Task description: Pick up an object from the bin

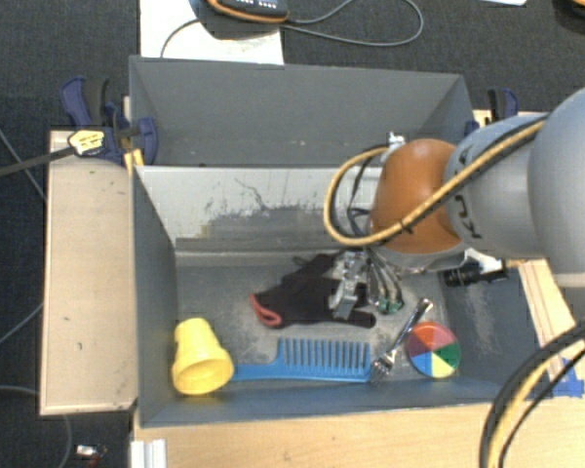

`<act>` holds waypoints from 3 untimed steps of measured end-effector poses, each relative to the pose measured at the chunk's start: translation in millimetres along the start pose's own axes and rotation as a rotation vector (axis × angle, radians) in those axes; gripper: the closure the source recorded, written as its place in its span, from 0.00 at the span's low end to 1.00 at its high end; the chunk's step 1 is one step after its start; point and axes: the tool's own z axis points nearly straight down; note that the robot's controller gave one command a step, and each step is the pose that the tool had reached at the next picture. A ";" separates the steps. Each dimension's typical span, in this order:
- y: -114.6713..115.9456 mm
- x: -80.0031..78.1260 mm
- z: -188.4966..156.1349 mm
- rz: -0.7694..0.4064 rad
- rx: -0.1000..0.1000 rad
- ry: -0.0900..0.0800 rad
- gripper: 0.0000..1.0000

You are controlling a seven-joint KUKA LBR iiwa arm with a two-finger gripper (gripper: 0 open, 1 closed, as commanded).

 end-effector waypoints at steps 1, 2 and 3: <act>0.0 0.0 0.0 0.000 0.000 0.000 1.00; 0.0 0.0 0.0 0.000 0.000 0.000 1.00; 0.0 0.0 0.0 0.000 0.000 0.000 1.00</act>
Offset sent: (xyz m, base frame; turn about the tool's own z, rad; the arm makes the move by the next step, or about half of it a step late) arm 0.0000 0.0000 0.0000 0.0000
